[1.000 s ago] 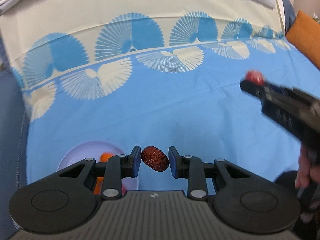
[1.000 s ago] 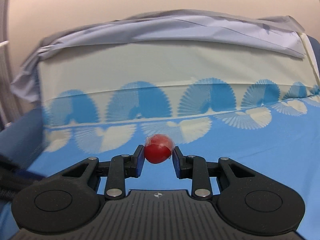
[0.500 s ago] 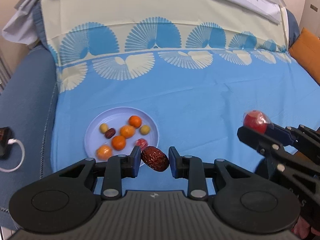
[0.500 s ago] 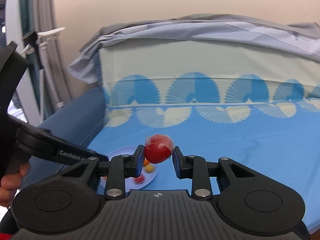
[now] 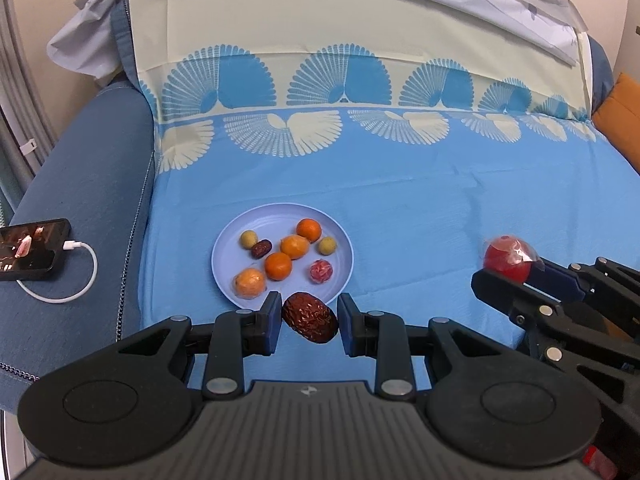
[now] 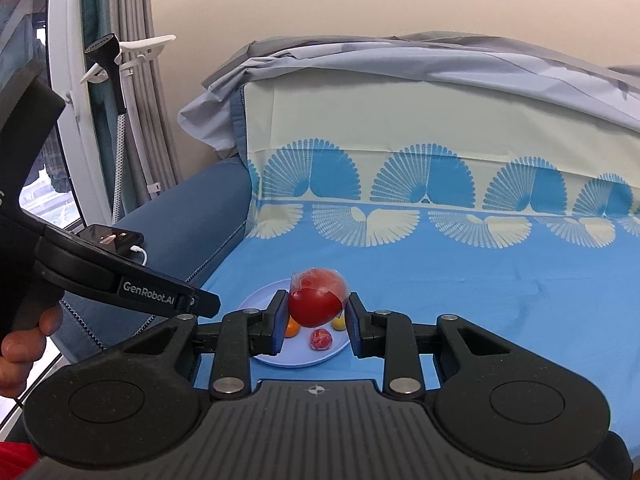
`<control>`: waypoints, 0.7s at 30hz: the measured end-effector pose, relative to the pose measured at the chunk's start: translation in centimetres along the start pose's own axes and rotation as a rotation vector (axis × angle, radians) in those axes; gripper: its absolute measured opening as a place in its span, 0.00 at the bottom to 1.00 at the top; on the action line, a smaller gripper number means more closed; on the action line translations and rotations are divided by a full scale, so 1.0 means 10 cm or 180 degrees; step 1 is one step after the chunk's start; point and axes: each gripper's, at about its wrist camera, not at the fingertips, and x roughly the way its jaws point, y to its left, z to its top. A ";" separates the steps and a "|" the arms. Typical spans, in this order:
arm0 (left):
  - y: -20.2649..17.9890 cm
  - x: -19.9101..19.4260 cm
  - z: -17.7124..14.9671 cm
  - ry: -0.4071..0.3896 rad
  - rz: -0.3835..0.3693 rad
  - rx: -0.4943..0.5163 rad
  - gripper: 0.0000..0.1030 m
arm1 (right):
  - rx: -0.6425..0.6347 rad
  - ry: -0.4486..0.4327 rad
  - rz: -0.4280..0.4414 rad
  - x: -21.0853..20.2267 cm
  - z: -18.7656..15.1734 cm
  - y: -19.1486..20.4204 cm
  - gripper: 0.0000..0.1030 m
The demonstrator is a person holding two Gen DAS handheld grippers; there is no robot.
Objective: Organize fruits
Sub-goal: 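Carry the red date and netted red fruit over the plate and release both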
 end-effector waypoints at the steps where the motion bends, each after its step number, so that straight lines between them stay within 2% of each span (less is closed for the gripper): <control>1: 0.00 0.00 0.00 -0.0001 -0.0003 -0.0004 0.32 | 0.0005 0.0006 -0.0004 0.00 0.00 0.00 0.31; 21: 0.09 0.04 0.11 -0.0069 0.0033 -0.0124 0.32 | -0.0022 0.0139 -0.0004 0.13 -0.02 0.00 0.31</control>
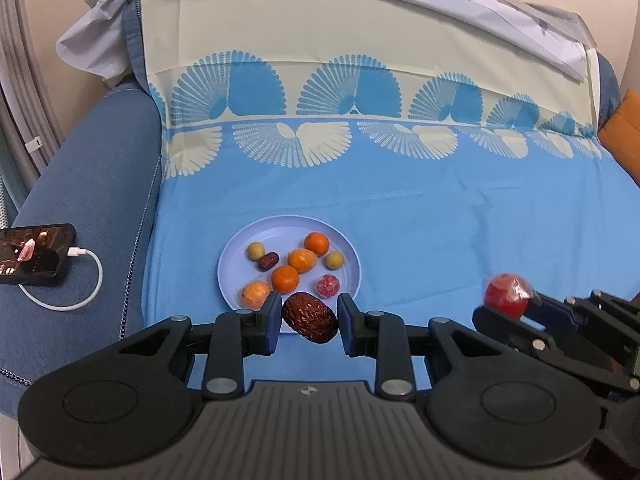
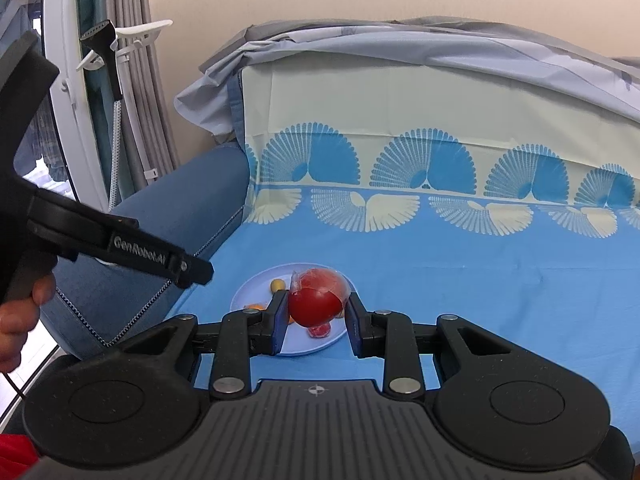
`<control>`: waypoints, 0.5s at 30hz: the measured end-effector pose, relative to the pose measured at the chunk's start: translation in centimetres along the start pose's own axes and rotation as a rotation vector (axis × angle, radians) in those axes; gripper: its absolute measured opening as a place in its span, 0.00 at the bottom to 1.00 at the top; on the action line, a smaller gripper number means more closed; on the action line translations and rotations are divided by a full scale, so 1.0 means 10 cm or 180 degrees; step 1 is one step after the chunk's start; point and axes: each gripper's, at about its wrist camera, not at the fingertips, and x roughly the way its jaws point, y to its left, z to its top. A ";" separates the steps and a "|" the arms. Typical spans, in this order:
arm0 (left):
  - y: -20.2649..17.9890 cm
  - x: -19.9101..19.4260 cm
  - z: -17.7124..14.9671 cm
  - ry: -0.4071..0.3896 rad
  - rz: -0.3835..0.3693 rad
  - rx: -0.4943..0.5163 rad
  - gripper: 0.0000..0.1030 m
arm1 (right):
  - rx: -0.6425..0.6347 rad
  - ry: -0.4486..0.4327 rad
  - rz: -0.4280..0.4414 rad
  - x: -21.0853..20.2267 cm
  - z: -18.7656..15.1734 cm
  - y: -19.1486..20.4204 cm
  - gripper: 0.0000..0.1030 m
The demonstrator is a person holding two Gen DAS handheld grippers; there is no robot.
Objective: Organize fruits
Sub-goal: 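Carry the red date and netted red fruit over the plate and release both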
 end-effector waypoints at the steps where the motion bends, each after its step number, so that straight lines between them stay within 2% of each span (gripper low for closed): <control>1: 0.02 0.01 0.01 -0.0011 0.0017 -0.0016 0.32 | -0.0008 0.0002 -0.0003 0.02 0.00 0.01 0.31; 9: 0.31 0.17 0.12 0.0029 0.0133 -0.0216 0.32 | -0.0078 0.0168 0.0095 0.32 0.00 0.10 0.31; 15: 0.49 0.46 0.23 0.0114 0.0187 -0.0282 0.32 | -0.0143 0.0335 0.0150 0.69 0.05 0.16 0.31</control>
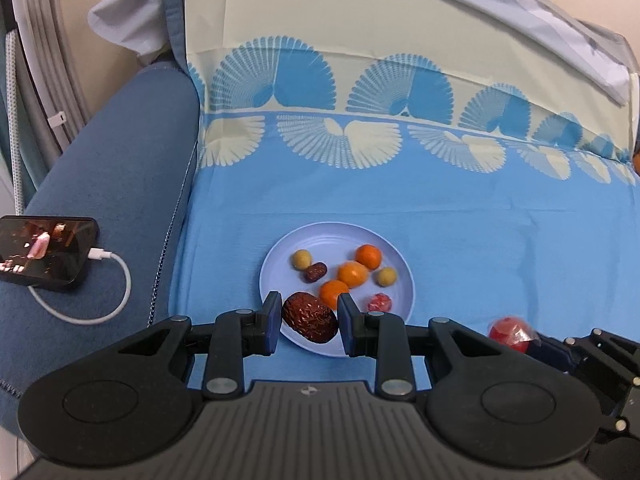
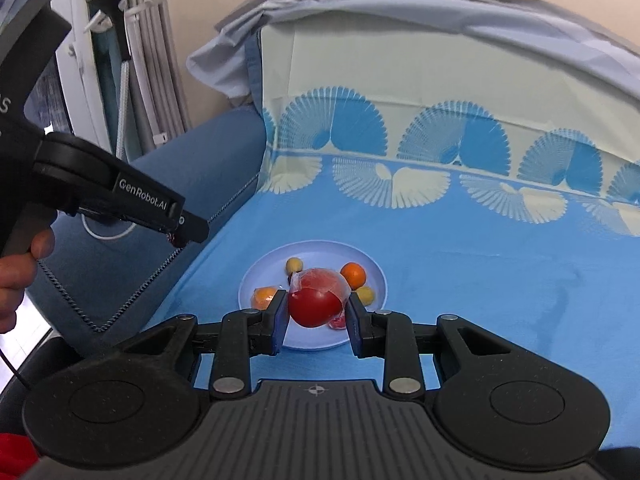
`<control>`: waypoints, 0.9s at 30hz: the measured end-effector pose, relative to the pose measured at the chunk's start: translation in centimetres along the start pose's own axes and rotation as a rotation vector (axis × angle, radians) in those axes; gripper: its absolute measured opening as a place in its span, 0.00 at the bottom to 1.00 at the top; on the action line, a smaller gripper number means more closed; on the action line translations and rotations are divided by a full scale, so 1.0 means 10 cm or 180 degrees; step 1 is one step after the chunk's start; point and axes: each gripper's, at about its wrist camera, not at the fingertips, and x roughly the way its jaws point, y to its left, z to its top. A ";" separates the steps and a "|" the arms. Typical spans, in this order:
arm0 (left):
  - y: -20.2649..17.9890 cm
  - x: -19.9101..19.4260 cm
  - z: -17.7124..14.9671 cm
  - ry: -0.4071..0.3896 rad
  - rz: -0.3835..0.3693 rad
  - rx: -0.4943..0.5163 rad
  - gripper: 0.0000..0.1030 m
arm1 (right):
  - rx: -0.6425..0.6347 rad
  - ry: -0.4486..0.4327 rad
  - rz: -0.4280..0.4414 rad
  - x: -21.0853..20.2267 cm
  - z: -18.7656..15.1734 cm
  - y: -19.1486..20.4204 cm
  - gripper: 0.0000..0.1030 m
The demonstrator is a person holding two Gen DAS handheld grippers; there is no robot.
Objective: Organize fruits
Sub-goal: 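Carry the red date and netted red fruit over the plate and release both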
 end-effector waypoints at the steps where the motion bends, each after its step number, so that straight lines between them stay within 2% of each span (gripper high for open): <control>1: 0.02 0.06 0.03 0.0018 -0.0004 -0.0005 0.32 | 0.0007 0.0031 0.0004 0.07 0.02 0.00 0.31; 14: 0.09 1.14 0.30 0.0406 0.0017 0.0057 0.32 | 0.0052 0.0501 -0.0048 1.18 0.16 -0.04 0.31; 27: 0.05 1.80 0.37 0.0645 0.0114 0.0135 0.32 | 0.0037 0.0715 -0.0074 1.75 0.11 -0.21 0.31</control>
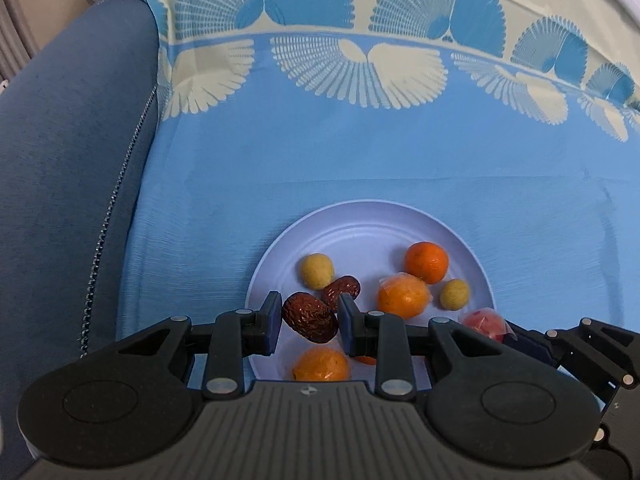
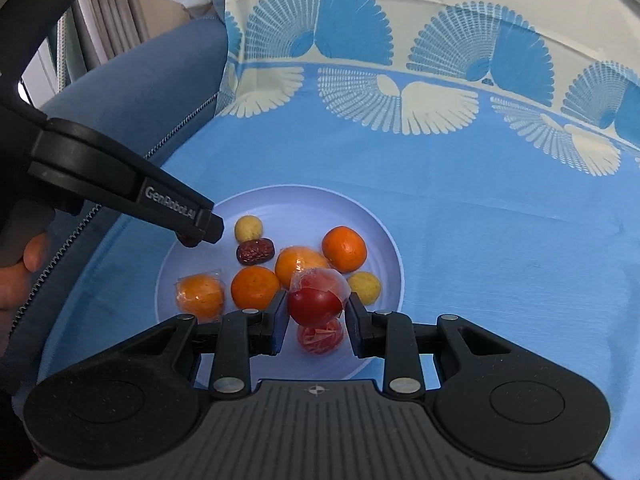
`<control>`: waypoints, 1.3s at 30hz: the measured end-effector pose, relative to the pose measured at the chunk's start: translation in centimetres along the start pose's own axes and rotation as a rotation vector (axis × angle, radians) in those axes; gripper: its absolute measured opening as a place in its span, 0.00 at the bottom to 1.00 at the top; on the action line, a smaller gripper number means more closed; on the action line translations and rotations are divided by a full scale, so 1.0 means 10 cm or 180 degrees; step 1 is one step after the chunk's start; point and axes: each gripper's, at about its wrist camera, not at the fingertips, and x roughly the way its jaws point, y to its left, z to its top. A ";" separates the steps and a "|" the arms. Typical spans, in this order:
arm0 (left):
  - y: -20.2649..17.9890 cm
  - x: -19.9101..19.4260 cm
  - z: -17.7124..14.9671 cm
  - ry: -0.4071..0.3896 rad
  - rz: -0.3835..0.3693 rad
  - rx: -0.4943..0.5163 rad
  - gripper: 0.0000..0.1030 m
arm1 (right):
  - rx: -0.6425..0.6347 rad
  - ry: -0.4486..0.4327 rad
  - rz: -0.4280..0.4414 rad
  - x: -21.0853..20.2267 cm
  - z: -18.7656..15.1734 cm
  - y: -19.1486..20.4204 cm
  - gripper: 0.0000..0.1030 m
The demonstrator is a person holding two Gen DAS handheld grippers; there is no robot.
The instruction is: Organize fruits
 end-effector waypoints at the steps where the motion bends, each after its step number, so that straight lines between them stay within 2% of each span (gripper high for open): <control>1: 0.00 0.03 0.01 0.0010 0.0013 0.0006 0.32 | -0.0025 0.0003 -0.0009 0.03 0.01 0.00 0.32; 3: -0.01 0.07 0.03 0.0007 0.0039 0.0040 0.32 | -0.0065 0.0000 -0.0034 0.09 0.03 0.00 0.32; 4: -0.03 0.08 0.03 -0.0022 0.0073 0.0088 0.38 | -0.0081 0.0002 -0.0041 0.11 0.04 0.00 0.34; 5: -0.05 0.07 0.03 -0.0073 0.0104 0.0173 0.49 | -0.0088 -0.0007 -0.0042 0.12 0.05 0.00 0.41; 6: -0.07 0.06 0.03 -0.0122 0.0135 0.0223 0.79 | -0.0092 -0.0013 -0.0055 0.13 0.07 0.00 0.64; 7: -0.07 0.02 0.03 -0.0184 0.0172 0.0228 1.00 | -0.0085 -0.0026 -0.0084 0.12 0.09 0.00 0.86; 8: -0.07 -0.03 0.01 -0.0277 0.0189 0.0224 0.99 | -0.0081 -0.0053 -0.0100 0.10 0.10 0.00 0.91; 10: -0.08 -0.15 -0.03 -0.0385 0.0162 0.0288 1.00 | -0.0109 -0.0092 -0.0110 0.01 0.11 0.00 0.93; 12: -0.08 -0.24 -0.09 -0.0350 0.0161 0.0339 1.00 | -0.0140 -0.0063 -0.0094 -0.12 0.07 0.00 0.96; 16: -0.02 -0.50 -0.32 -0.0334 0.0088 0.0199 1.00 | -0.0091 -0.0037 -0.0060 -0.48 -0.12 0.04 0.99; 22: 0.02 -0.93 -0.69 -0.0212 0.0019 -0.0007 1.00 | 0.0004 -0.0139 -0.0186 -1.00 -0.43 0.21 0.99; 32: -0.09 -1.48 -1.08 -0.0393 0.0138 0.0000 1.00 | 0.0014 -0.0434 -0.0312 -1.56 -0.71 0.40 0.99; 39: -0.11 -1.69 -1.22 -0.0498 0.0201 -0.0053 1.00 | -0.0034 -0.0582 -0.0312 -1.72 -0.76 0.49 0.99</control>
